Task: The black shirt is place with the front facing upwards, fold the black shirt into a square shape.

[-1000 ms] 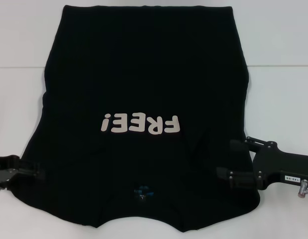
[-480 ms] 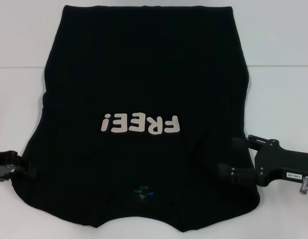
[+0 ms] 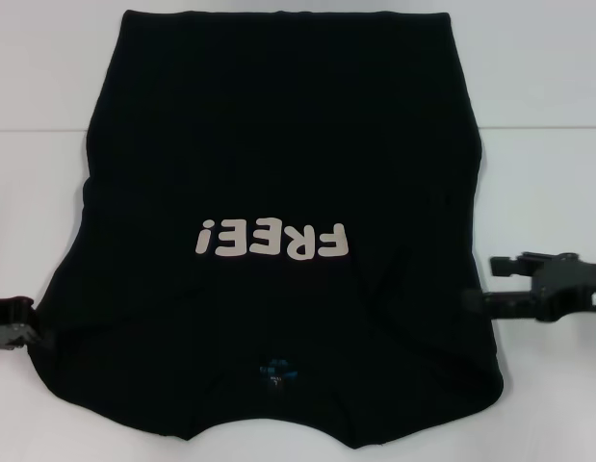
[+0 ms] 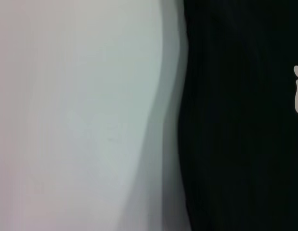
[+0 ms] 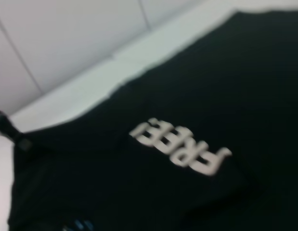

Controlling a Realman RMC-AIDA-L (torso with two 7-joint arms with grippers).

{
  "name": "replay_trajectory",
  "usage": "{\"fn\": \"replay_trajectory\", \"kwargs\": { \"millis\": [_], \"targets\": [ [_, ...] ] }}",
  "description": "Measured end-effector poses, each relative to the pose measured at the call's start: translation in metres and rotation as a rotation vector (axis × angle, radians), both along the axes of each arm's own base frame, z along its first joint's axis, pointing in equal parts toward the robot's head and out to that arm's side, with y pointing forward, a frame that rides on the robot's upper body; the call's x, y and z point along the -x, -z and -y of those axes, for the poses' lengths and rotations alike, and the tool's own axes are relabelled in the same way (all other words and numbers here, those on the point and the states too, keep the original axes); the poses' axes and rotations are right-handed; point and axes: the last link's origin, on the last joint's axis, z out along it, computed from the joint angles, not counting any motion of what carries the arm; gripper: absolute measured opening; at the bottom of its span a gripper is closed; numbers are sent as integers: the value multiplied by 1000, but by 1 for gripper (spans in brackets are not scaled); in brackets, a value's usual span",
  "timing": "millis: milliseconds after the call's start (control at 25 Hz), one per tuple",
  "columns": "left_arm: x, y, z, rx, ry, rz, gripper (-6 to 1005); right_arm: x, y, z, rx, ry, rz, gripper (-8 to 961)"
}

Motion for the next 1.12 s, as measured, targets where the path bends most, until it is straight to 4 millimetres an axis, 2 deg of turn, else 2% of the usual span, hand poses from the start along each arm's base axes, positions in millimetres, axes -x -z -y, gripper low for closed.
{"fn": "replay_trajectory", "kwargs": {
  "millis": [200,320,400,640,1120],
  "targets": [
    [-1,0,1,13,25,1,8,8,-31,-24,99,227,113,906],
    [-3,-1,0,18,32,4,8,16,-49,-39,162,393,194,905],
    [-5,-2,0,19,38,22,8,19,-54,-41,188,476,231,904],
    [-10,-3,-4,22,53,33,7,31,-42,-37,299,563,275,886],
    [-11,-3,-5,19,64,32,7,25,-15,-22,410,602,227,850]
  ]
}}
